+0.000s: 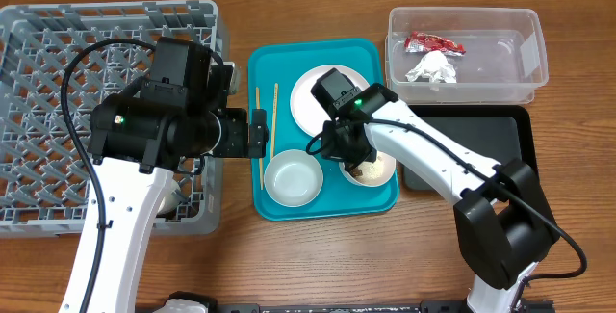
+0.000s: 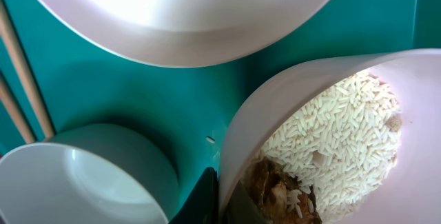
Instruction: Sort waste into correct bins and load items into the dishwasher
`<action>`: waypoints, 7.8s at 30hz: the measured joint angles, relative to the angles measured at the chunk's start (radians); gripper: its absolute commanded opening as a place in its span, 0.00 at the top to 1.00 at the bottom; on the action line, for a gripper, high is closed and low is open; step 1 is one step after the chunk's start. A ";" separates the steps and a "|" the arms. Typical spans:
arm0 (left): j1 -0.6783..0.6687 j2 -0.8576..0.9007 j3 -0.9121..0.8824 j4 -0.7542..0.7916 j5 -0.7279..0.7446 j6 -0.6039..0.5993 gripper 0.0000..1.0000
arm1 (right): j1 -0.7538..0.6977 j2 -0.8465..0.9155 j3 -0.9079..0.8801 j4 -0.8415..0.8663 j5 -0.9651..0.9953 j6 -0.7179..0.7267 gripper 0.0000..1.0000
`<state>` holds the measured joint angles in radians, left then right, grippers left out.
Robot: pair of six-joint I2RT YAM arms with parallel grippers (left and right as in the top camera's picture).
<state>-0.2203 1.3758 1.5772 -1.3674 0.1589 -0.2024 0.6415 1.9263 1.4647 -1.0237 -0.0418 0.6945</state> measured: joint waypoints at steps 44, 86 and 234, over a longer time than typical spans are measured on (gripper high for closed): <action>0.000 0.000 0.000 0.007 -0.004 0.000 0.00 | -0.887 -0.158 -0.161 -0.057 -1.028 -0.624 0.96; 0.000 0.000 0.000 0.011 -0.006 0.000 0.00 | -1.002 -0.118 -0.201 -0.160 -1.347 -0.758 0.96; -0.095 0.679 -0.004 0.378 -0.112 -0.184 0.62 | -0.462 -0.410 0.141 -0.248 -0.191 -0.234 0.03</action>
<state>-0.3149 2.0552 1.5734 -0.9890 0.0471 -0.3862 0.1791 1.5158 1.6054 -1.2716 -0.2325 0.4603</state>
